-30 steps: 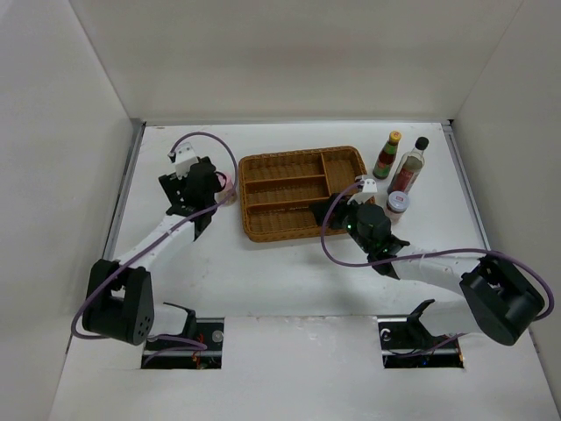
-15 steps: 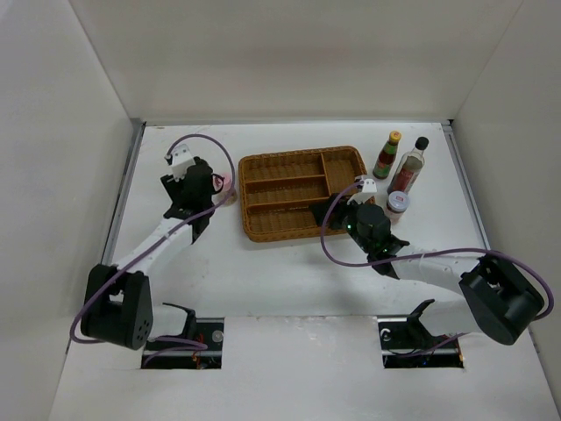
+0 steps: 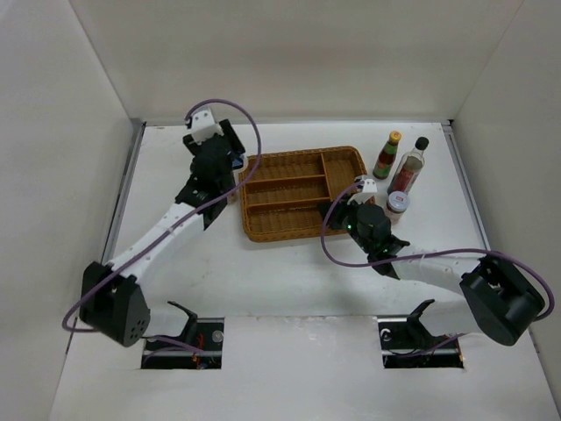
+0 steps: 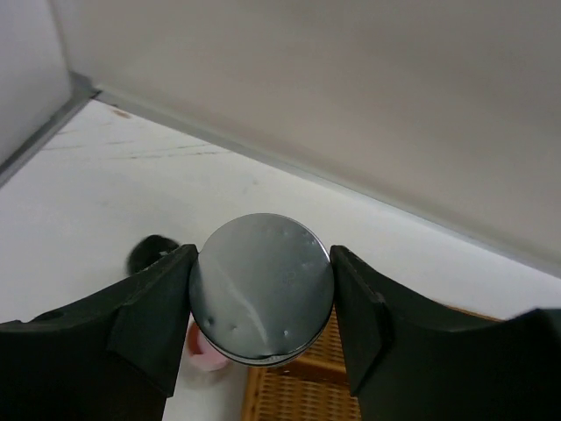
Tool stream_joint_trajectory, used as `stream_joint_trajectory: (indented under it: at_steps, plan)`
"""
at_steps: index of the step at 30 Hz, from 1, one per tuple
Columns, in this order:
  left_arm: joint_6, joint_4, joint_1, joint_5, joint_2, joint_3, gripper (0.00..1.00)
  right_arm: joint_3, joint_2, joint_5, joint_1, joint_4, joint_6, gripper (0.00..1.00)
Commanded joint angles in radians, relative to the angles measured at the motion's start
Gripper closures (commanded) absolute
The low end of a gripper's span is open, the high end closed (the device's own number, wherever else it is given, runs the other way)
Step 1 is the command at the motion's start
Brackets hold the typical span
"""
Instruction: Organize the condiment bottles
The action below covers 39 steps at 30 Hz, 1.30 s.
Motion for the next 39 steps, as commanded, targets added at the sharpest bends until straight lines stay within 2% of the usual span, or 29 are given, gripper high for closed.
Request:
stream_joint_trajectory:
  at_steps: [1,3,8,16,18,22,26,29,33,39]
  plan:
    - [0.008,0.151,-0.028,0.072,0.113,0.109,0.66,0.011,-0.036,-0.005,-0.005,0.038,0.005,0.81]
    - [0.000,0.164,-0.040,0.101,0.185,0.154,0.66,0.011,-0.037,-0.003,-0.005,0.034,0.005,0.81]
    - [0.001,0.186,-0.057,0.140,0.340,0.246,0.66,0.013,-0.033,-0.008,-0.005,0.037,0.005,0.73]
    - [0.014,0.192,-0.057,0.167,0.506,0.289,0.64,0.014,-0.028,-0.011,-0.005,0.037,0.005,0.68]
    - [0.015,0.181,-0.062,0.166,0.535,0.275,0.59,0.014,-0.025,-0.008,-0.005,0.038,0.005,0.65]
    - [0.015,0.174,-0.074,0.158,0.575,0.254,0.42,0.014,-0.024,-0.006,-0.009,0.040,0.005,0.61]
    - [0.018,0.174,-0.088,0.143,0.555,0.243,0.20,0.013,-0.022,-0.005,-0.012,0.043,0.005,0.60]
    - [0.035,0.174,-0.092,0.143,0.509,0.245,0.13,0.013,-0.022,-0.005,-0.015,0.043,0.005,0.59]
    - [0.054,0.174,-0.095,0.131,0.401,0.200,0.11,0.011,-0.022,-0.003,-0.015,0.043,0.005,0.59]
    - [0.037,0.125,-0.053,0.054,0.190,0.002,0.12,0.010,-0.025,-0.002,-0.015,0.043,0.005,0.57]
